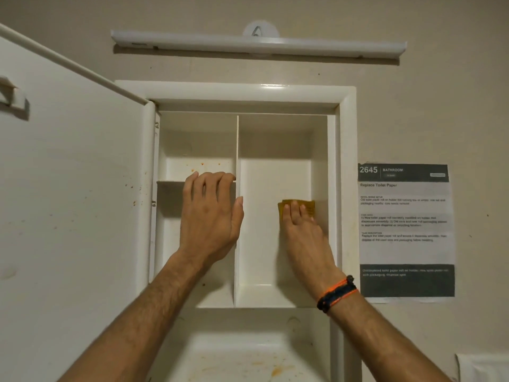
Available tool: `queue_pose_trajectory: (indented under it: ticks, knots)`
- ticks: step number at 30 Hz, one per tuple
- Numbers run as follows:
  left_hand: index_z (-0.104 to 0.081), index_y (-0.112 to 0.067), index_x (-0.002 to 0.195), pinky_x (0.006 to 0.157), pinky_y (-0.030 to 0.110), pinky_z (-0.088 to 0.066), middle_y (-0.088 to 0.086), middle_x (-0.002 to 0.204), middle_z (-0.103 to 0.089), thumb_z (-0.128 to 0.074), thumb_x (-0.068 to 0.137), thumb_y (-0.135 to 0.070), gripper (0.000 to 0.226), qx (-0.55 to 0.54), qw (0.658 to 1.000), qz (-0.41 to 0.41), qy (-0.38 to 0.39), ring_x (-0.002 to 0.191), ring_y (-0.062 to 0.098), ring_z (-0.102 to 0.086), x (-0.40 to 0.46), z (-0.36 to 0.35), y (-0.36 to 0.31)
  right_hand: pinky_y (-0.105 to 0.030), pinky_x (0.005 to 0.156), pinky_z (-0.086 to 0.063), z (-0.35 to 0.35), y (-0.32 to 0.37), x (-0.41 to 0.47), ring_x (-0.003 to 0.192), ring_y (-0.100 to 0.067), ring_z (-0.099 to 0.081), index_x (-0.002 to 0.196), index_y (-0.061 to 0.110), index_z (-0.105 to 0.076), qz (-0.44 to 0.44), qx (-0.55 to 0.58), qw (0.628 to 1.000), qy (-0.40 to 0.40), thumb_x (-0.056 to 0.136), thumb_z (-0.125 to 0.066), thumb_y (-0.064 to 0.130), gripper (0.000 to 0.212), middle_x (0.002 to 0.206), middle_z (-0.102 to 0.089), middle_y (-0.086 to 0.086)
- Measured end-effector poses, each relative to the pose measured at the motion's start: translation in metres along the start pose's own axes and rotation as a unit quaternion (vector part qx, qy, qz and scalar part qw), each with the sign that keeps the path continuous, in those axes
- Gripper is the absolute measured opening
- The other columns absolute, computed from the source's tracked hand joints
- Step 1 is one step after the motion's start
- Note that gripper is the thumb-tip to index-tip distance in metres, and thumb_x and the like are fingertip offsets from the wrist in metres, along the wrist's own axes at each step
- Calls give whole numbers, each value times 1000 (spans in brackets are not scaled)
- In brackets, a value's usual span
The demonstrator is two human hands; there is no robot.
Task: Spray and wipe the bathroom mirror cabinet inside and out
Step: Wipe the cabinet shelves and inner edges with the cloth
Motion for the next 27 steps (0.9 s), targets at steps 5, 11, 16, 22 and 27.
queue_pose_trajectory:
  ticks: [5,11,16,22,27]
  knots:
    - [-49,-9,118,112,47,-26,8,114,-51,-38,95,-34,36,8,1000,-1,7,108,29,-47,0,1,1,-35,113,-34,-8,3,-34,136,-29,-41,149,3,-25,28,-5,997,76,95,-45,-4,58,152,-35,-18]
    - [-49,-10,118,113,47,-25,8,115,-51,-39,95,-34,36,5,1000,1,13,109,29,-47,1,2,1,-28,78,-46,-4,3,-52,84,-19,-50,108,7,-59,42,21,972,232,98,-42,7,20,103,-61,-9]
    - [-49,-10,119,113,48,-24,9,116,-52,-40,94,-34,36,1,1000,6,17,110,29,-47,1,3,0,-28,73,-47,-1,6,-42,90,-25,-59,114,5,-59,1,66,954,291,97,-45,12,23,112,-61,-13]
    - [-49,-9,120,114,48,-23,10,117,-52,-40,94,-35,37,0,1000,9,20,111,29,-47,1,2,-1,-30,72,-42,-7,54,-36,89,-30,-55,112,6,-61,30,128,955,266,95,-47,14,23,114,-59,-17]
    - [-49,-9,120,114,48,-24,10,117,-52,-39,95,-35,37,3,1000,8,14,111,30,-47,1,1,-1,-31,72,-40,-16,67,-44,100,-36,-58,120,10,-61,44,146,959,238,93,-42,14,33,114,-62,-18]
Point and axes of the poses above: each hand's wrist, its own x-axis towards the middle knuckle, its own z-axis out of the back of the hand, y = z × x, the point moved 2 cm from there along x, towards the middle knuckle
